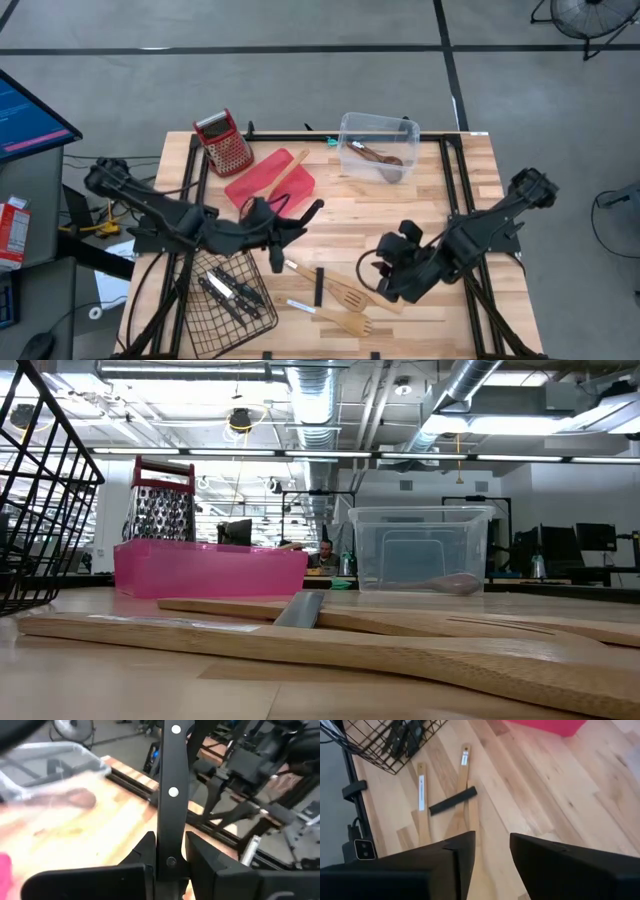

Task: Pick & Place Kitchen Items
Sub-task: Put the black kitchen knife into the wire basket, then put the wooden slotted serving spoon into the transparent bin

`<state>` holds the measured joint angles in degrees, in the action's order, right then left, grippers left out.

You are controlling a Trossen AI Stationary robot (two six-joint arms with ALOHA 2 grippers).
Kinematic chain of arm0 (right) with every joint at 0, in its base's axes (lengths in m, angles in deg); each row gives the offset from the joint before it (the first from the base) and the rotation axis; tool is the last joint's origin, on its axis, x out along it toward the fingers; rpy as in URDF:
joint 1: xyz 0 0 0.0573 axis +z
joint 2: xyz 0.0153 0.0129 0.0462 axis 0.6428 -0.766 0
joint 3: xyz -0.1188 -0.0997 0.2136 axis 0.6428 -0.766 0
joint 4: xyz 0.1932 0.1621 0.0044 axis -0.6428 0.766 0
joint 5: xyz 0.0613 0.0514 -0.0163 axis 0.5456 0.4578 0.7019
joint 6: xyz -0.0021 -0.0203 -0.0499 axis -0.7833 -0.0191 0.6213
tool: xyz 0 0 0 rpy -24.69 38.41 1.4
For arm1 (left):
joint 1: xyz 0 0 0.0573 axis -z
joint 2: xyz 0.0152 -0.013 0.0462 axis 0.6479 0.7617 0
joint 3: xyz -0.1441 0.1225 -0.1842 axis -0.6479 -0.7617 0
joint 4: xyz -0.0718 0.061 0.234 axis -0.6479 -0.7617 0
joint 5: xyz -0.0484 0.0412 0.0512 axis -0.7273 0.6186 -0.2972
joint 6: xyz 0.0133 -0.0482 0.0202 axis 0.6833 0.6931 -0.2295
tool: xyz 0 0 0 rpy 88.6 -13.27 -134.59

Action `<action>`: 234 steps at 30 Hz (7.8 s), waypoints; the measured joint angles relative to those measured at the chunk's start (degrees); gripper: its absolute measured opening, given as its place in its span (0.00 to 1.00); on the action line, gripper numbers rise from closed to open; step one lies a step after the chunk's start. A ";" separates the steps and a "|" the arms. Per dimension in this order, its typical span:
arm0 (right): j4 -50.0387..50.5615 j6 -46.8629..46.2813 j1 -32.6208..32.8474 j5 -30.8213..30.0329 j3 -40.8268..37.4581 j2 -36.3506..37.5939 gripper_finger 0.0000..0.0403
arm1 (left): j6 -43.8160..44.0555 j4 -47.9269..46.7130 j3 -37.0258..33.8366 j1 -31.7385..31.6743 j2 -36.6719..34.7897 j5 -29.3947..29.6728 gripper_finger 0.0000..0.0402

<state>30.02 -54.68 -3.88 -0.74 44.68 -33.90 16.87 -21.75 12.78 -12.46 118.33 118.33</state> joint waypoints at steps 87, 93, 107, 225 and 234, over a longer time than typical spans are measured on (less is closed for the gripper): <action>-3.61 -5.19 -3.94 2.17 0.00 -7.09 0.29 | -6.64 -16.63 -30.14 18.93 -1.97 -40.11 0.12; -3.61 -5.17 -3.94 2.98 0.00 -7.09 0.29 | -6.65 -15.79 -31.26 18.93 -1.97 -40.11 0.13; -4.63 -4.56 -4.32 3.00 0.02 -7.09 0.29 | -7.29 -15.07 -31.26 18.93 -1.97 -41.62 0.16; 7.03 -17.19 5.55 5.08 0.02 -7.09 0.44 | -47.79 -7.58 -7.55 -13.78 33.70 -44.69 0.44; 8.93 -17.19 5.53 5.03 0.02 -7.09 0.44 | -47.96 -7.57 -7.64 -14.10 33.74 -42.74 0.14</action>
<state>38.95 -71.87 1.65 4.30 44.70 -40.99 -31.09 -29.32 5.14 -26.56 152.08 75.59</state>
